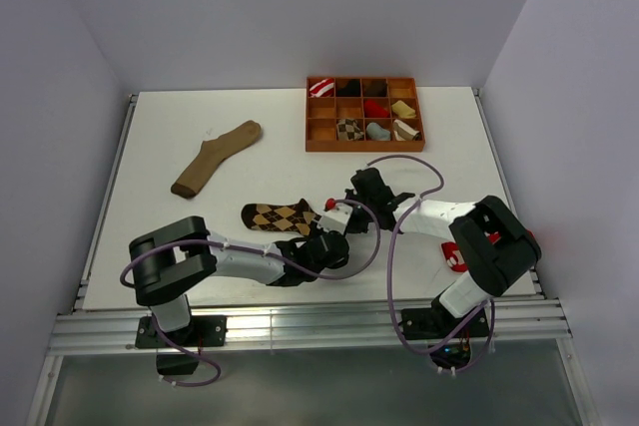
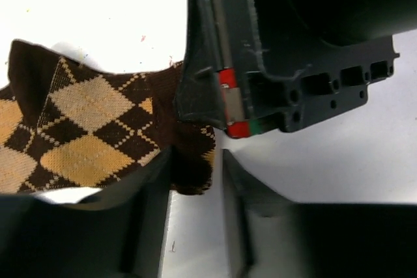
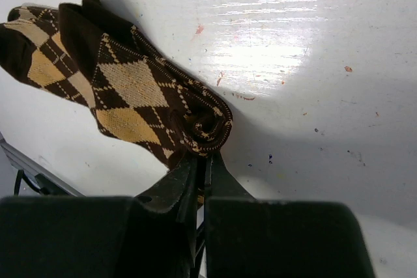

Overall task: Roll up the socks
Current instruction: Roll the sock at the center of the board.

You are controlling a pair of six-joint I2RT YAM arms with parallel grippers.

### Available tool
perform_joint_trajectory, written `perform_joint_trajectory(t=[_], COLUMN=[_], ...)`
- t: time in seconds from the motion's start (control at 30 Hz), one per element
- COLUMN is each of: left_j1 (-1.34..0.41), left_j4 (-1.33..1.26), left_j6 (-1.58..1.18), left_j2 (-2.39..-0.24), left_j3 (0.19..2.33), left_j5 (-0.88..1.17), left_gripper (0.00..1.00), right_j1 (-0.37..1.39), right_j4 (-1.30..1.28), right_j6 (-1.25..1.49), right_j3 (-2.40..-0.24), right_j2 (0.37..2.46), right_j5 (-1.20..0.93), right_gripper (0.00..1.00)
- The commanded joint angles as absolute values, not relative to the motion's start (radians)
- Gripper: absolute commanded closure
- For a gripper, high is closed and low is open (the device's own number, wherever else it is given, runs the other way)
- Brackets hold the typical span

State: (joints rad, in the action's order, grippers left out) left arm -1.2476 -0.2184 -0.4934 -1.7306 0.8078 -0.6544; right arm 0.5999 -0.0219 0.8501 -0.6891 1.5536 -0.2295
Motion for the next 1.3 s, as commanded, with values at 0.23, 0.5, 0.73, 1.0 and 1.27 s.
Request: perform_joint_trajectory(t=[0.23,0.5,0.73,1.0,1.27], left_j1=[-1.270,-1.237,-1.112,-0.963,-0.877], left_j4=[-0.144,-0.167,-0.366,-0.554,-0.640], left_j6=[-0.567,-0.707,-0.828,-0.960,-1.022], left_j2=[-1.847,-1.743,-1.602,-1.555,-1.603], left_j3=[0.884,0.775,0.609,0.496,0.480], left_j5=[-0.675,-0.606,-0.313,-0.022,0.141], left_gripper=[0.89,0.99,0.99,1.00,0.99], right_j1=[0.611,0.589,0.565,0.563,0.575], right_j4=[-0.003,0.202,0.354,0.432,0.540], right_j6=[0.856,0.902,0.925,0.933,1.002], right_j3=[-0.692,-0.591,-0.491,-0.405,-0.336], right_j2=[1.556,1.439,1.299,1.284,1.368], right_j5=[-0.255,-0.291,-0.249,-0.250,-0.268], right_gripper=[1.00,0.80,0.53,0.40,0.38])
